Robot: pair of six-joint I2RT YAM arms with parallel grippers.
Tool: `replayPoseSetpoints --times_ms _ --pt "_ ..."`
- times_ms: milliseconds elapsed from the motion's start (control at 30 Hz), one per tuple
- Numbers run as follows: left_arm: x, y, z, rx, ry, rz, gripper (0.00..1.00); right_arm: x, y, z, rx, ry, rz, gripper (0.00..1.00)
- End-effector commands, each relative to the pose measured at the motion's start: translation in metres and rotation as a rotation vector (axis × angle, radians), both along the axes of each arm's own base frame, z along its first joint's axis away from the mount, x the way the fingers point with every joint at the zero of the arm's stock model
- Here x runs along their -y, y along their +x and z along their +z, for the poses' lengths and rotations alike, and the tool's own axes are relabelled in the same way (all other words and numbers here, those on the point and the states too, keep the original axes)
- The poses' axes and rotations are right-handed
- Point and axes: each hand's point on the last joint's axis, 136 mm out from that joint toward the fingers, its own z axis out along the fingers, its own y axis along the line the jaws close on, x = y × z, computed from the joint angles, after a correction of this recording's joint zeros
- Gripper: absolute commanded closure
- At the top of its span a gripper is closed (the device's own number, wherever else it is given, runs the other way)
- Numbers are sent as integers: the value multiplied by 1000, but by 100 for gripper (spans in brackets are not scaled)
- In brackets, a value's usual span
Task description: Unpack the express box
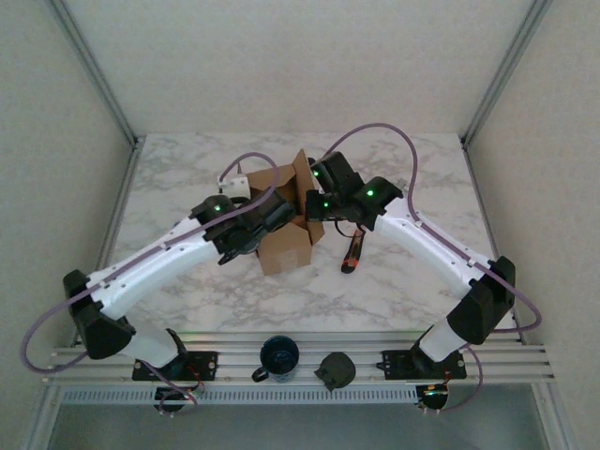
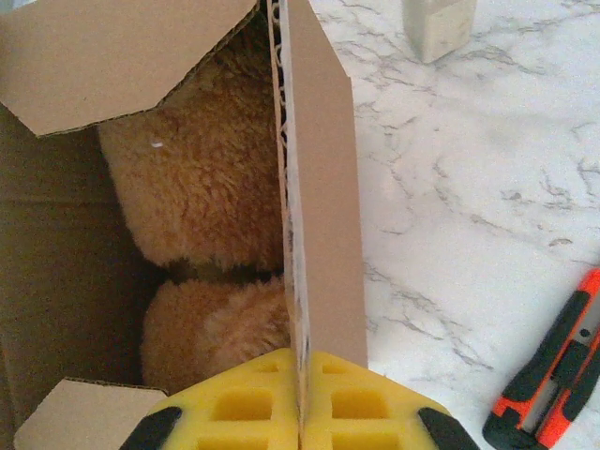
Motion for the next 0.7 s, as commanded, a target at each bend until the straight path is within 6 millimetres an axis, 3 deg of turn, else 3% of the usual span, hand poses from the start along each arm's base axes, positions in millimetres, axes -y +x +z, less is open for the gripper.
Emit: replayPoseSetpoints --times_ms 0,267,467,667 --pt "-29 -5 11 55 15 32 100 28 10 -3 27 -75 -99 100" --pt "3 9 15 138 -211 -78 100 20 9 2 18 -76 -41 100" --pt "35 17 21 165 -337 -188 100 23 22 18 26 -41 -22 66" --pt "44 21 19 186 -393 -189 100 21 20 57 71 -19 26 46"
